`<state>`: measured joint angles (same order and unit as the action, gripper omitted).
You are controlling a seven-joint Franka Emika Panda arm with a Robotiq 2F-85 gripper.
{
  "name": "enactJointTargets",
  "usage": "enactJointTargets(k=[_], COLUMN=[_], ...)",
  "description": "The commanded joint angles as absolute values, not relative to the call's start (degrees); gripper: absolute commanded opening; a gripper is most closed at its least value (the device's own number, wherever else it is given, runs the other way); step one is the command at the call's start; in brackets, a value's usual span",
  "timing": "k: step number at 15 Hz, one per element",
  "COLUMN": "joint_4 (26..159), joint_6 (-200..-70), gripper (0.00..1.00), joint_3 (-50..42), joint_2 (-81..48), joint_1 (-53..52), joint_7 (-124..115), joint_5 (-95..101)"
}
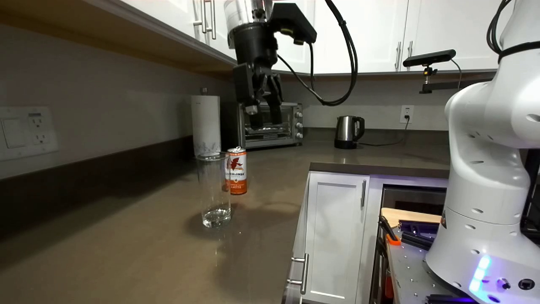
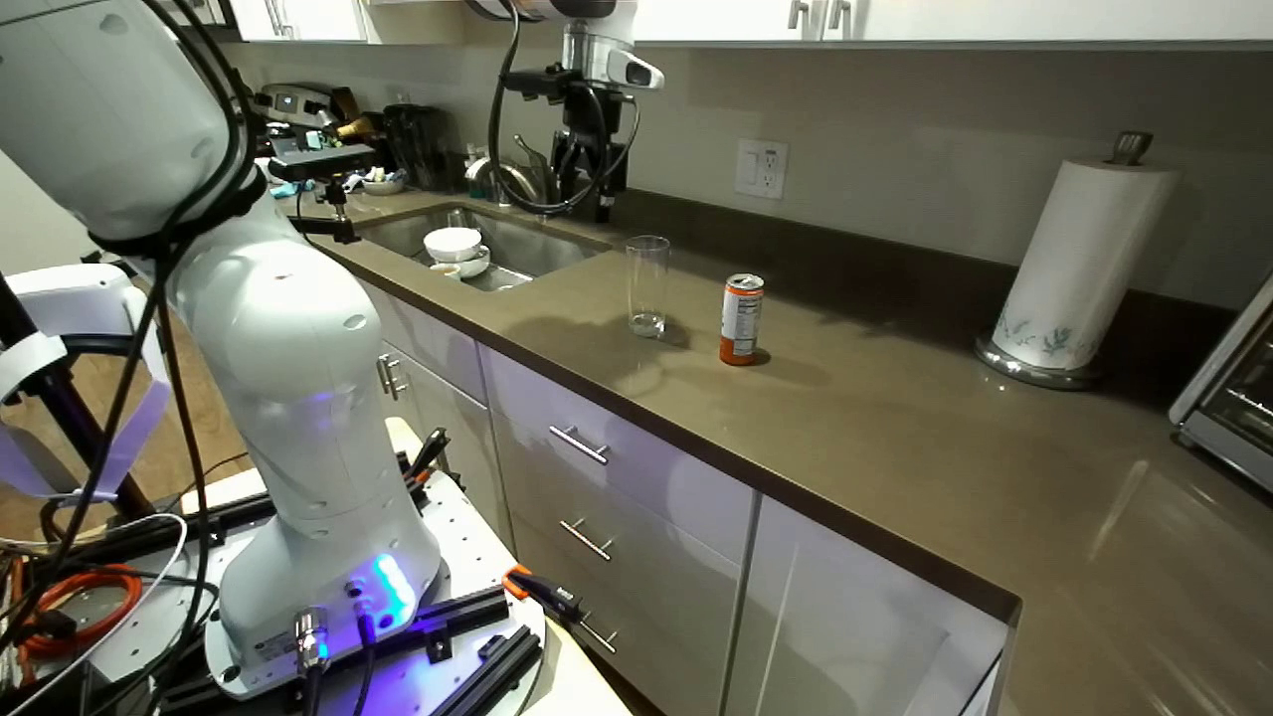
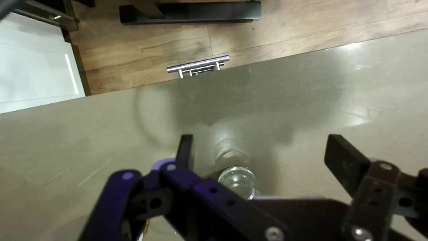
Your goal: Pick up the can, pour its contents in the glass cup and put it down
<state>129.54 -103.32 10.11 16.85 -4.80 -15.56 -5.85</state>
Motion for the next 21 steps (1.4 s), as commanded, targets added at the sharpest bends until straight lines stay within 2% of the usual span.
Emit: enactJointTargets(k=[1,12,21], joint_4=[129.5,129.3,126.8], joint_6=[-103.2,-103.9,-109.3], gripper=[1.0,1.0,1.0], joint_3=[9.7,9.5,3.4], joint_2=[16.8,16.6,12.5], joint_1=[-5.2,-4.8,1.1], joint_7=[-15.6,-16.1,-23.5], joint_5=[-5.7,-5.4,-6.3])
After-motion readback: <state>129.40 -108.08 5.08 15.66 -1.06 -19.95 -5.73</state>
